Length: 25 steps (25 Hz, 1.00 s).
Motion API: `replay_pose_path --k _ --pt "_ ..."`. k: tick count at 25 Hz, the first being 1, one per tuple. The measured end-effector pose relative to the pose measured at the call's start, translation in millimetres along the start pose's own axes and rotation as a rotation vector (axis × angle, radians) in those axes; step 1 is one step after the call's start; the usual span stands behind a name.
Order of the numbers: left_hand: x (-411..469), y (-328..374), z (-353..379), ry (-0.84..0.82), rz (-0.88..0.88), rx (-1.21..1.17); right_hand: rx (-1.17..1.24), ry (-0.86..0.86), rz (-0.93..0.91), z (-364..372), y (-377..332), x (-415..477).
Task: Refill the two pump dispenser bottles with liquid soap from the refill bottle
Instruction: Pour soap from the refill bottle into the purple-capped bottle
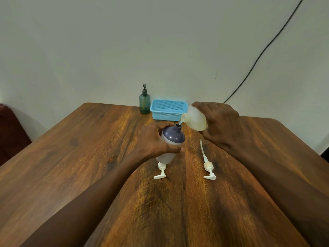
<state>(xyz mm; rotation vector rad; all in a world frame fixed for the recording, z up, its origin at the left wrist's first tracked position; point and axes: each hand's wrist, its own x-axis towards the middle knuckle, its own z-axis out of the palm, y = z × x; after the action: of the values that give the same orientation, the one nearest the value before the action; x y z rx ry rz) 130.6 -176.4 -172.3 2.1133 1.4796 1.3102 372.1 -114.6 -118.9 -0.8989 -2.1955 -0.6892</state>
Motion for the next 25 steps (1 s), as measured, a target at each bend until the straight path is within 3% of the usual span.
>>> replay_pose_path --k 25 --pt "-2.7 2.2 -0.6 -0.007 0.006 -0.008 -0.011 -0.021 -0.014 0.8 -0.4 -1.5"
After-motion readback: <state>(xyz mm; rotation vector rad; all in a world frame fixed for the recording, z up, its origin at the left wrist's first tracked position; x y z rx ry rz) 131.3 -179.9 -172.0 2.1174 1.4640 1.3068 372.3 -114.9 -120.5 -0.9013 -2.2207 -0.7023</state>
